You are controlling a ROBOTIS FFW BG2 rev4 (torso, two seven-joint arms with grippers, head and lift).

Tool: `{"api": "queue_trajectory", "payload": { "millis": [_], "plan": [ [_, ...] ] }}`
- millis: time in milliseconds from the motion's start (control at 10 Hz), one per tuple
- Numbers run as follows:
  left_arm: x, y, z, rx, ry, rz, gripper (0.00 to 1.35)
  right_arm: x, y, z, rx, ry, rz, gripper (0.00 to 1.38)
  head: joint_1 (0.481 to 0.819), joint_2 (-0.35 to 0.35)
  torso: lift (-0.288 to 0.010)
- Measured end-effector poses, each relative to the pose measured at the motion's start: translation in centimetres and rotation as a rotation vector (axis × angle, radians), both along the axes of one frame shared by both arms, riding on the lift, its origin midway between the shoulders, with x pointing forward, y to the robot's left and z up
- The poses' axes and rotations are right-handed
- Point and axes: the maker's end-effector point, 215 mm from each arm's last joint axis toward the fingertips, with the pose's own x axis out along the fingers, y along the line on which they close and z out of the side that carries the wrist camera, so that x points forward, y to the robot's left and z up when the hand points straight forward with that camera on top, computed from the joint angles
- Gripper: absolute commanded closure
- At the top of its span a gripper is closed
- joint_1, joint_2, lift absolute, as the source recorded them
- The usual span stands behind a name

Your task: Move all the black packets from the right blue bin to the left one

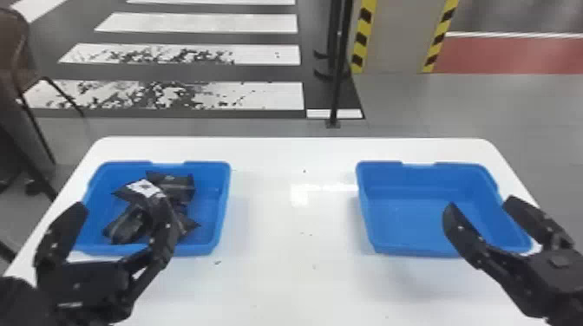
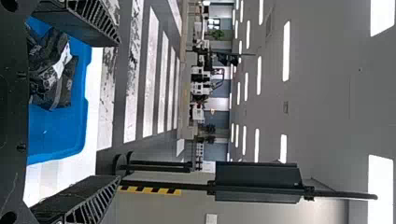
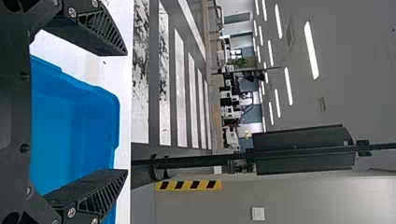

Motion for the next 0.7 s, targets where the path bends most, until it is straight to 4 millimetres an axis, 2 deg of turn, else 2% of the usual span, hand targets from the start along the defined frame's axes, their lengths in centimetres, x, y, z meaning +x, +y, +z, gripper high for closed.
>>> {"api": "queue_trajectory", "payload": {
  "millis": [700],
  "plan": [
    [0.19, -0.32, -0.27, -0.005, 0.006, -0.019, 0.0, -0.01, -0.01, 0.24, 0.002, -0.006, -0.002, 0.15, 0.695, -0.014, -0.14]
  ]
}}
